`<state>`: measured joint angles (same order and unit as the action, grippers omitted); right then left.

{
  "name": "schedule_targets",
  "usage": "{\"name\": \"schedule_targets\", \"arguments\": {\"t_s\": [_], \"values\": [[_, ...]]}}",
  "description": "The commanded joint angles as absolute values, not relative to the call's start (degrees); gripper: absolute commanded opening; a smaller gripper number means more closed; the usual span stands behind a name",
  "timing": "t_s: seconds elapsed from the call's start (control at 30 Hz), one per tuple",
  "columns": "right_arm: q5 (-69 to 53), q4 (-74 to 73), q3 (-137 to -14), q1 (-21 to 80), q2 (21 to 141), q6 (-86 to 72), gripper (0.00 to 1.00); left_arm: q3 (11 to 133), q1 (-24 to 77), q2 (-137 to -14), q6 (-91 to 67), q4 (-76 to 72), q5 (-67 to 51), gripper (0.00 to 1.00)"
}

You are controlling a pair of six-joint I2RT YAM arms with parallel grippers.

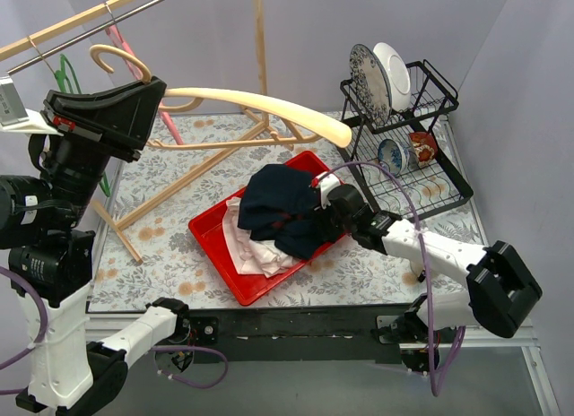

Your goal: Remove the tank top from the hanger

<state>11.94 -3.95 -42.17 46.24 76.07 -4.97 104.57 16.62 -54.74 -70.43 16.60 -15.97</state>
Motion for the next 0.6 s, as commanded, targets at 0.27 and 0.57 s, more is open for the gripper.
{"name": "schedule_targets", "arguments": {"t_s": [0.27,0.57], "values": [[-3.84,-26.8,-75.19,45.62,59.26,-0.18,0.94,102.13,16.44,-57.21,-62.32,22.85,-17.83,0.0],[-28.56,-27.26,-88.69,45.62,50.82,0.88,0.98,102.04,16.44,-58.97,-63.54,23.91,-21.62,0.0]]}}
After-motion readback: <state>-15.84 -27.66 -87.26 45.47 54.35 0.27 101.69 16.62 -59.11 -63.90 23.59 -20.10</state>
